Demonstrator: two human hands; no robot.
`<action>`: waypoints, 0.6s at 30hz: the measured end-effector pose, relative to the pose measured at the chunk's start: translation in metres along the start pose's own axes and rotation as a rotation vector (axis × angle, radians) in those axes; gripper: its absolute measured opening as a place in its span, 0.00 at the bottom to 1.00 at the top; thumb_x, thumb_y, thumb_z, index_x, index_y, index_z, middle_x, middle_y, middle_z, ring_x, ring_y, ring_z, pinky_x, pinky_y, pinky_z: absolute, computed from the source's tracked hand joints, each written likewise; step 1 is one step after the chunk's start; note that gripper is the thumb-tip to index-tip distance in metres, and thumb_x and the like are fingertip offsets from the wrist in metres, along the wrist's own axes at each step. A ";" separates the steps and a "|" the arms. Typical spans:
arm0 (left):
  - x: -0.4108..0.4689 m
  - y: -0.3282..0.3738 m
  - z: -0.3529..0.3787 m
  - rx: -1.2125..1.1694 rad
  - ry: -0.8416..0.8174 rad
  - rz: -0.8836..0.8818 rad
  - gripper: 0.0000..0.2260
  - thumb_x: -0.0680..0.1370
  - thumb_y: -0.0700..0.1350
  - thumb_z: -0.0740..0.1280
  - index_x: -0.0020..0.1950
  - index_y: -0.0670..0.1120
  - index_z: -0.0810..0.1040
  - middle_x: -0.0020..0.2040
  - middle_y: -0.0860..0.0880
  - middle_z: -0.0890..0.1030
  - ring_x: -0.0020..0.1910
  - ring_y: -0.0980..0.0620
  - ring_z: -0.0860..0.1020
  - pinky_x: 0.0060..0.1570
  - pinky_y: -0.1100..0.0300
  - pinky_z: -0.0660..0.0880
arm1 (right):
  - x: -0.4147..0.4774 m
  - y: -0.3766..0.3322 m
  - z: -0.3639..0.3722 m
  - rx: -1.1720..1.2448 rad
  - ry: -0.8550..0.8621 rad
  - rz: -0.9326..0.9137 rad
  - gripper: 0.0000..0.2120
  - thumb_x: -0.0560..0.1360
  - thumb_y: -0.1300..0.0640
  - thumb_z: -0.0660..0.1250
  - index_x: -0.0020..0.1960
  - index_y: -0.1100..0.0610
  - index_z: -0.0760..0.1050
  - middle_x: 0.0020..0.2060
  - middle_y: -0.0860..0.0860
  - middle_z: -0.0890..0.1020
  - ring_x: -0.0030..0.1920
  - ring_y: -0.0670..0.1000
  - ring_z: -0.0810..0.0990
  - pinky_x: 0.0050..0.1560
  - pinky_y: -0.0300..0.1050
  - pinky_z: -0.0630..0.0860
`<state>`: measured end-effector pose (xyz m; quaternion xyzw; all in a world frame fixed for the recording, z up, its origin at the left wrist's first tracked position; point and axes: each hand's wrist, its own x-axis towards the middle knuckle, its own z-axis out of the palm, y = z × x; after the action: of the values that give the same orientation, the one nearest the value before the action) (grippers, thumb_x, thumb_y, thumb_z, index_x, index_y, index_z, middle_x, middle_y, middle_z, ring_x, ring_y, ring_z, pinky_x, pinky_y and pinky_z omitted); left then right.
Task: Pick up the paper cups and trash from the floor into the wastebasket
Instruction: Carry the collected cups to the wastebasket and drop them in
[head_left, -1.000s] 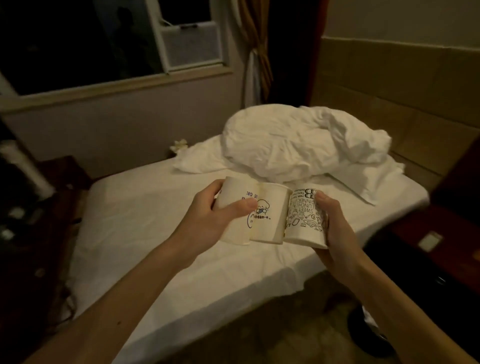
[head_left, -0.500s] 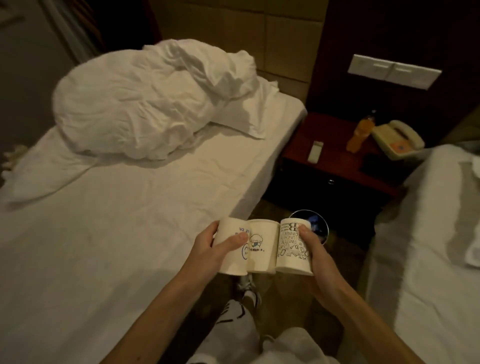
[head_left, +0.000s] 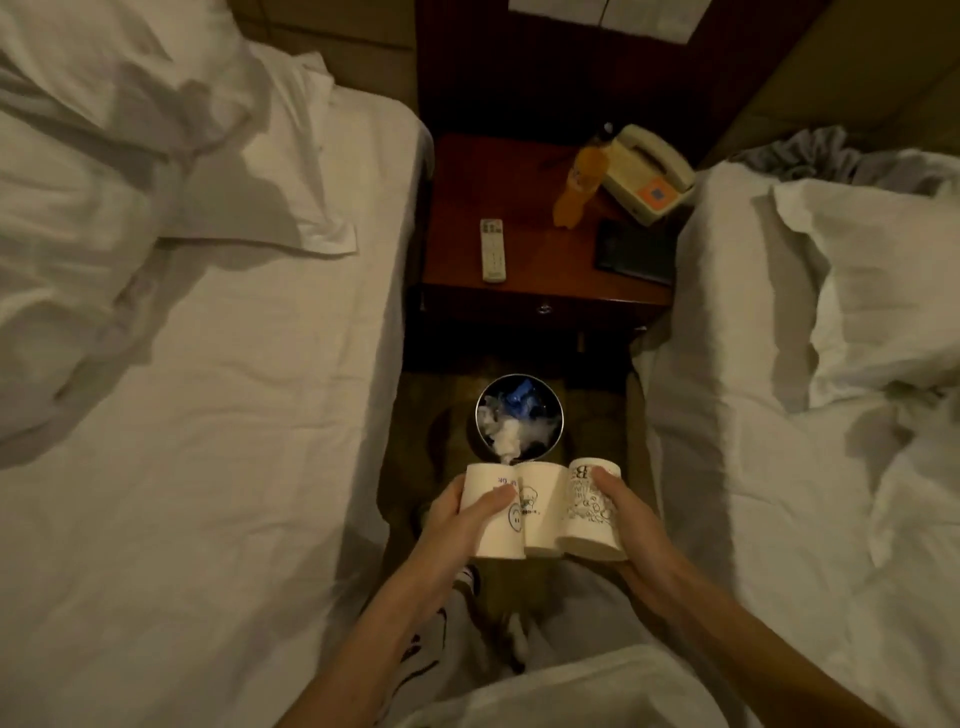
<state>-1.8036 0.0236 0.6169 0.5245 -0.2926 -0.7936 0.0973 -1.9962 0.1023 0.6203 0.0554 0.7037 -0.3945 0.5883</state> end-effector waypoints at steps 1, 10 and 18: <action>0.016 0.003 -0.004 0.001 -0.014 -0.016 0.32 0.64 0.59 0.75 0.65 0.52 0.75 0.52 0.50 0.86 0.50 0.49 0.84 0.46 0.56 0.80 | 0.014 -0.002 0.003 -0.005 0.024 0.004 0.18 0.77 0.47 0.66 0.60 0.58 0.77 0.45 0.56 0.87 0.41 0.55 0.86 0.41 0.51 0.82; 0.164 -0.003 -0.029 0.060 -0.055 -0.056 0.32 0.64 0.61 0.74 0.65 0.53 0.73 0.52 0.50 0.85 0.49 0.52 0.85 0.47 0.55 0.81 | 0.143 0.001 0.026 0.009 0.055 0.109 0.21 0.75 0.45 0.65 0.61 0.57 0.78 0.53 0.59 0.85 0.51 0.59 0.85 0.49 0.53 0.80; 0.303 -0.071 -0.042 0.031 0.006 -0.131 0.23 0.70 0.58 0.75 0.62 0.56 0.76 0.52 0.51 0.85 0.47 0.53 0.85 0.41 0.58 0.81 | 0.293 0.017 0.023 -0.074 0.031 0.053 0.16 0.78 0.42 0.61 0.57 0.50 0.78 0.48 0.52 0.86 0.47 0.53 0.86 0.46 0.50 0.80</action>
<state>-1.8856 -0.0741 0.3304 0.5464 -0.2694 -0.7921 0.0378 -2.0579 -0.0136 0.3564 0.0582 0.7250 -0.3518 0.5892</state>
